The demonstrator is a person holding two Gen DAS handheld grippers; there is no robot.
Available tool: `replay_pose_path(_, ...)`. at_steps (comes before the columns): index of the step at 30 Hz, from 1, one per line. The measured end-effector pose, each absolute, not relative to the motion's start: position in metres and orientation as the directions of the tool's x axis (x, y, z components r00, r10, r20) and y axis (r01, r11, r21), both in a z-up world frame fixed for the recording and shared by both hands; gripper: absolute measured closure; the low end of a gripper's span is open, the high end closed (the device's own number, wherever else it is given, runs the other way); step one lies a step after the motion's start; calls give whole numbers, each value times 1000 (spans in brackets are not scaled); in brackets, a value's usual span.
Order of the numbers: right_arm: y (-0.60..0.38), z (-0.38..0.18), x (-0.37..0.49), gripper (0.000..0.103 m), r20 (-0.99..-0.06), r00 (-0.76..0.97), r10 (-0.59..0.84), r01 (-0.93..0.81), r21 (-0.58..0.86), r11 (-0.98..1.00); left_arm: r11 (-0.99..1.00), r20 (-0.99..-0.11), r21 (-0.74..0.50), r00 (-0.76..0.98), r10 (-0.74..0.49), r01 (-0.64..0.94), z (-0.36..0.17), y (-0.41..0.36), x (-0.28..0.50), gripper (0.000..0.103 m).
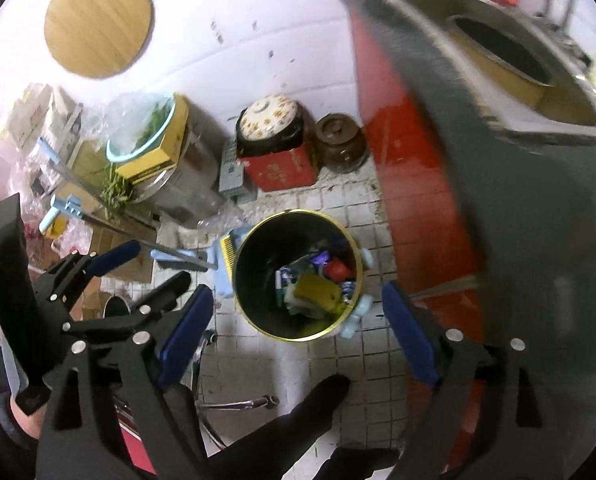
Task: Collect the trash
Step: 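Lower marker and sponge over the bin and open both tools, then raise both open tools back over the countertop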
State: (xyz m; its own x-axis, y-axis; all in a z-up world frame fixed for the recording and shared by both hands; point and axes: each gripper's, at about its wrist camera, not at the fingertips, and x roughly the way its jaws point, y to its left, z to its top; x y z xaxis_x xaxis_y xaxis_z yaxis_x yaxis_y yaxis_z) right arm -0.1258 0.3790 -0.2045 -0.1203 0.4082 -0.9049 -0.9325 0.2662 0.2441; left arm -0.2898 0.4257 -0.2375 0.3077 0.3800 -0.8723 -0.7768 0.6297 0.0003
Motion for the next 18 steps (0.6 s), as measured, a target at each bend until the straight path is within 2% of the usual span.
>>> replay_pose_path(9, 219, -123, -37, 14, -860, 140, 490, -855, 144, 498, 838, -836, -15, 467, 289, -546, -177, 326, -193, 14)
replay_pose_path(13, 122, -92, 3, 12, -836, 293, 464, -756, 95, 648, 942, -810, -38, 562, 166, -334, -150, 253, -122, 10)
replay_pose_path(18, 6, -65, 33, 11, -806, 452, 382, -616, 27, 787, 996, -778, -40, 628, 15, -74, -127, 162, -49, 10)
